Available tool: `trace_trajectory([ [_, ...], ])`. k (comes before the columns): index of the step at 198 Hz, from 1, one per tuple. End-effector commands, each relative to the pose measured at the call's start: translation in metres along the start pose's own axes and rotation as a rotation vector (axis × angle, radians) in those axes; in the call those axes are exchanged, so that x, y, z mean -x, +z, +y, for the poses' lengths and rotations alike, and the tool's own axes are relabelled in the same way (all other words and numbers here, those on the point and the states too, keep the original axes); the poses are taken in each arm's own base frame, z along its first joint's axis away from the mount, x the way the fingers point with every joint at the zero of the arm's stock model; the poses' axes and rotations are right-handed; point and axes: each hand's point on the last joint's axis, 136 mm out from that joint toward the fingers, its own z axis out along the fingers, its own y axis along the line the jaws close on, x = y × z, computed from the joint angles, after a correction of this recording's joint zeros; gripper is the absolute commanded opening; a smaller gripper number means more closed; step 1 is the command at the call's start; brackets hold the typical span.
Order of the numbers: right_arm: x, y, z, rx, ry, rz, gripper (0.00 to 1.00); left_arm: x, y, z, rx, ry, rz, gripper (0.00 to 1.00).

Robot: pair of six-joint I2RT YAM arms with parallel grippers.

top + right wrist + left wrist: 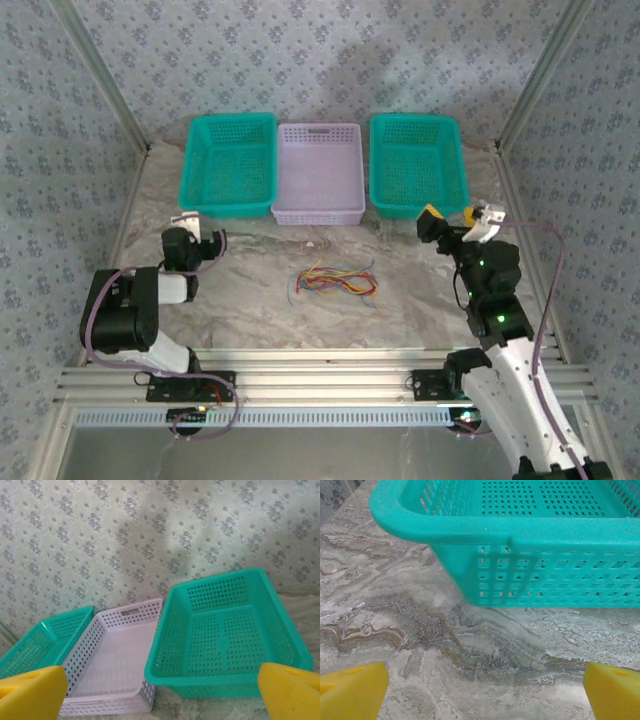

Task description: Untangle the cables

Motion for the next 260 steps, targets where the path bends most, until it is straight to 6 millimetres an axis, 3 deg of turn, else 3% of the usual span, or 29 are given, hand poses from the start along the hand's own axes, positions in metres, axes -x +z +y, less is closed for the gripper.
trace_trajectory([
  [1, -0.015, 0.002, -0.008, -0.027, 0.078, 0.043, 1.0, 0.018, 0.001, -0.003, -0.017, -0.003, -0.053, 1.0],
  [45, -0.038, 0.02, -0.006, -0.037, 0.067, 0.159, 1.0, 0.04, -0.013, -0.002, -0.009, -0.006, -0.045, 1.0],
  [95, -0.065, 0.035, 0.006, 0.0, 0.034, 0.315, 1.0, 0.059, -0.047, 0.008, 0.055, -0.115, -0.075, 1.0],
  [126, -0.084, 0.042, 0.023, 0.054, 0.004, 0.417, 1.0, 0.066, -0.071, 0.016, 0.119, -0.297, -0.051, 1.0],
  [168, -0.108, 0.043, 0.044, 0.126, -0.045, 0.513, 1.0, 0.069, -0.102, 0.0, 0.036, -0.568, 0.021, 1.0],
  [202, -0.127, 0.037, 0.065, 0.201, -0.098, 0.576, 1.0, 0.055, -0.128, -0.004, 0.035, -0.855, 0.077, 1.0],
  [225, -0.144, 0.032, 0.079, 0.232, -0.146, 0.621, 1.0, 0.059, -0.138, -0.018, -0.027, -0.801, 0.13, 1.0],
  [260, -0.176, 0.025, 0.09, 0.255, -0.226, 0.692, 1.0, 0.043, -0.148, -0.038, -0.006, -0.659, 0.273, 0.99],
])
